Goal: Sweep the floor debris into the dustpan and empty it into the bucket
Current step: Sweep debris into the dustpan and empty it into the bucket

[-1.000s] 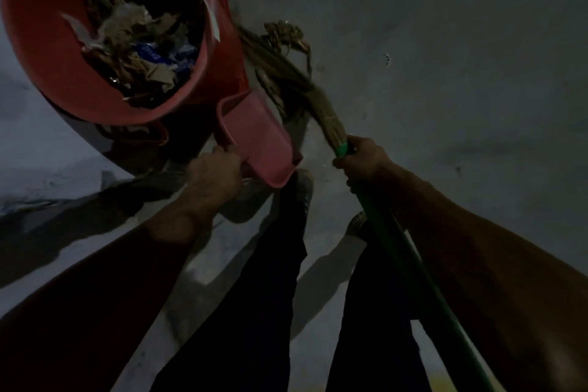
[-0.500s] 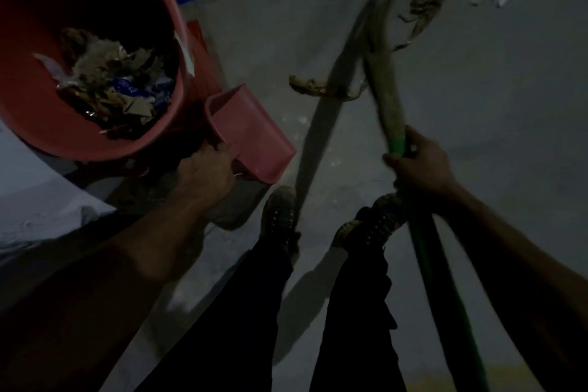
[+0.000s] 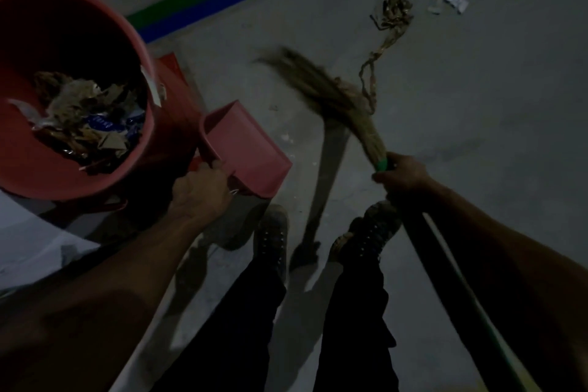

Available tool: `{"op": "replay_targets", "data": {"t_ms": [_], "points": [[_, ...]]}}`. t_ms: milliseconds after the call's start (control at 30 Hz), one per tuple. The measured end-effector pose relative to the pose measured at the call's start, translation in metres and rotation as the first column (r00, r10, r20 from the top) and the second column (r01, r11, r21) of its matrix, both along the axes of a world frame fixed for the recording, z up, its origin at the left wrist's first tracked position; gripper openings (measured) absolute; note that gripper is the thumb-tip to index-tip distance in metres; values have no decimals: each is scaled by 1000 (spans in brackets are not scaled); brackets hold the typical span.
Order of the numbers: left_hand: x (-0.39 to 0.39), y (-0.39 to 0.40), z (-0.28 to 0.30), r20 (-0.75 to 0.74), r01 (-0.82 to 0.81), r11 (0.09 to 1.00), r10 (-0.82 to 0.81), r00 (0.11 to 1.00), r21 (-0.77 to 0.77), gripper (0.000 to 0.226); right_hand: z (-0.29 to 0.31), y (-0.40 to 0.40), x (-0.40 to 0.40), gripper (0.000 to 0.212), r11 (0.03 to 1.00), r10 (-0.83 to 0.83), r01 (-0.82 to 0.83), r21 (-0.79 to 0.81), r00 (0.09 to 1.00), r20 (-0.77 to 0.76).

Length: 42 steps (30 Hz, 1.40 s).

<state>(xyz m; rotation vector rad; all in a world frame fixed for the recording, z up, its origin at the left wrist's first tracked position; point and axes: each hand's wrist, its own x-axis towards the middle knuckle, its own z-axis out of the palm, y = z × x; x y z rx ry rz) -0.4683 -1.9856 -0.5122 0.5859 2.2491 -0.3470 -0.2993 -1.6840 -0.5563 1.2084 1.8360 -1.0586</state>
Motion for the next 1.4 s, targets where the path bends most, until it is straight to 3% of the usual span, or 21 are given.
{"op": "replay_targets", "data": {"t_ms": [100, 200, 333, 433, 600, 867, 1100, 1400], "points": [[5, 17, 0, -32, 18, 1000, -18, 999, 2, 41, 2, 44, 2, 44, 987, -149, 150, 55, 989, -22], [8, 34, 2, -68, 29, 999, -27, 997, 28, 38, 15, 65, 6, 38, 975, -176, 188, 119, 979, -99], [12, 60, 11, -103, 38, 995, -29, 994, 91, 38, 36, 52, 28, 50, 994, 36, -16, 112, 982, -188], [13, 84, 16, -99, 36, 993, -26, 995, 108, 39, 40, 48, 47, 66, 989, 149, -146, 35, 983, -112], [19, 129, 12, -100, 13, 990, 1, 995, 139, 37, 19, 111, 44, 53, 986, 157, -158, 62, 987, 9], [32, 197, -8, -98, 56, 991, -45, 994, 121, 34, -3, 230, 16, 52, 989, 2, 3, 150, 1000, -30], [26, 250, 8, -65, 13, 991, -4, 998, 131, 33, 30, 236, 29, 64, 987, -132, 151, 59, 962, -240], [-25, 308, 8, -110, 99, 981, -82, 991, 167, 31, 55, 271, 9, 61, 936, -318, 348, 50, 899, -300]]}}
